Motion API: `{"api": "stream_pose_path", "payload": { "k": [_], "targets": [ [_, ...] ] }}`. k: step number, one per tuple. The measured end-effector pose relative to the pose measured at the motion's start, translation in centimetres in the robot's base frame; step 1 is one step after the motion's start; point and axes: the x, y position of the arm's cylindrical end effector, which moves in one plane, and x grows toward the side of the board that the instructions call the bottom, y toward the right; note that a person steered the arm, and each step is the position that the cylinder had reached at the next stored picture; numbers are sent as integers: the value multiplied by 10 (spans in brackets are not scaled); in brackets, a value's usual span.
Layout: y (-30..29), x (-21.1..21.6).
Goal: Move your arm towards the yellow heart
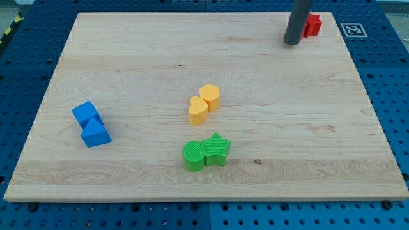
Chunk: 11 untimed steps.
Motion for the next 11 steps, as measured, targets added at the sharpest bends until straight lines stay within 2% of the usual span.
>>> {"api": "stream_pose_path", "payload": {
  "k": [2, 3, 6, 7, 8, 9, 11],
  "targets": [
    [17, -22],
    [-15, -6],
    [-246, 104],
    [-290, 166],
    [-290, 201],
    [-285, 201],
    [-223, 200]
  ]
}}
